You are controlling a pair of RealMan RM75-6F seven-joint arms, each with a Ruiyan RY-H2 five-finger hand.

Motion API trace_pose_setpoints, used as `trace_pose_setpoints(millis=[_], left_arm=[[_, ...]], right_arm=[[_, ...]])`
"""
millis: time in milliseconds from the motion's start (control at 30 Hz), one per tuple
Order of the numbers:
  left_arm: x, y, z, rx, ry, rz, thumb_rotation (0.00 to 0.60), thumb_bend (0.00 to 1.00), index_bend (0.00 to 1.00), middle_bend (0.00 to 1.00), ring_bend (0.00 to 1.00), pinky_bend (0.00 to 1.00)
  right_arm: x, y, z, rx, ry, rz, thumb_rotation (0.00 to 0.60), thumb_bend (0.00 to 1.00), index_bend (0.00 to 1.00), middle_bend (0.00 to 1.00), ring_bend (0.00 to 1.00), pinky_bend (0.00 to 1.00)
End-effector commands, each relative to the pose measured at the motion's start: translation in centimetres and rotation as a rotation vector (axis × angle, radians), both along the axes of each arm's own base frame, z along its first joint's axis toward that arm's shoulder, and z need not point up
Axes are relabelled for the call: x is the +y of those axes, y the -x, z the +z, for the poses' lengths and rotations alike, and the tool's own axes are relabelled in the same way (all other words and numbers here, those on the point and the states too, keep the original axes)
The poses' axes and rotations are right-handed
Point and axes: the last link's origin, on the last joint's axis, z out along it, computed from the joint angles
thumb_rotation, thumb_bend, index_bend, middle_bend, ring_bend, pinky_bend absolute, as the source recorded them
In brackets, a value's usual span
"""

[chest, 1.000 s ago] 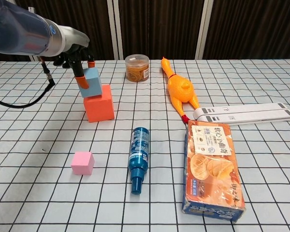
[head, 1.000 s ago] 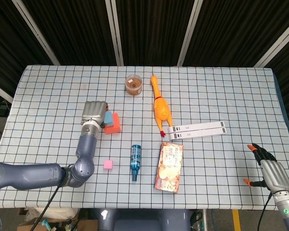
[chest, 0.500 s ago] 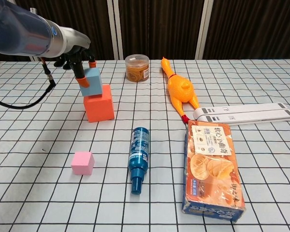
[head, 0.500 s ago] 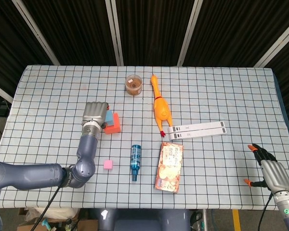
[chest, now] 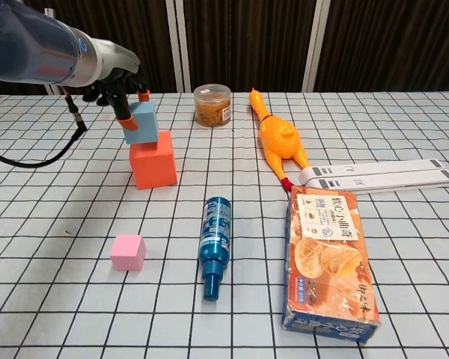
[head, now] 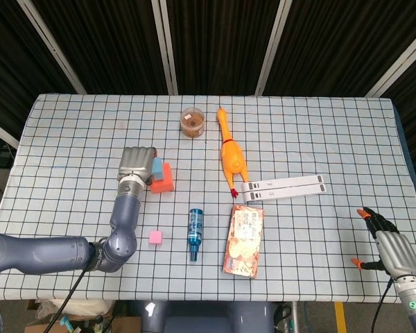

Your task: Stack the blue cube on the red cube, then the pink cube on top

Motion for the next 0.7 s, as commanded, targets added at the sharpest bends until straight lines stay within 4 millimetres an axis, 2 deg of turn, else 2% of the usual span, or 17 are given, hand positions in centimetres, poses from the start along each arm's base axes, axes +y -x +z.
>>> trace_pose_setpoints(millis=[33, 467, 700], left_arm=[[-0.03, -0.12, -0.02, -0.004, 0.000, -0.003, 0.600, 0.40, 0.31, 0.93, 0.79, 0.79], [-0.21, -0.34, 0.10, -0.015, -0.005, -0.014, 0.600, 0.40, 0.29, 0.93, 0.79, 0.79], [-0.33, -0.31, 0.28, -0.008, 0.000, -0.020, 0.600, 0.33, 0.27, 0.93, 0.78, 0.79]], right_arm=[[0.00, 0.00, 0.01, 0.000, -0.001, 0.000, 0.600, 0.04, 0.09, 0.04, 0.07, 0.13], [0.00, 0.10, -0.07, 0.008, -0.012, -0.009, 0.600, 0.04, 0.09, 0.04, 0.07, 0.13], [-0.01, 0.05, -0.04, 0.010, -0.014, -0.011, 0.600, 0.04, 0.09, 0.04, 0.07, 0.13]])
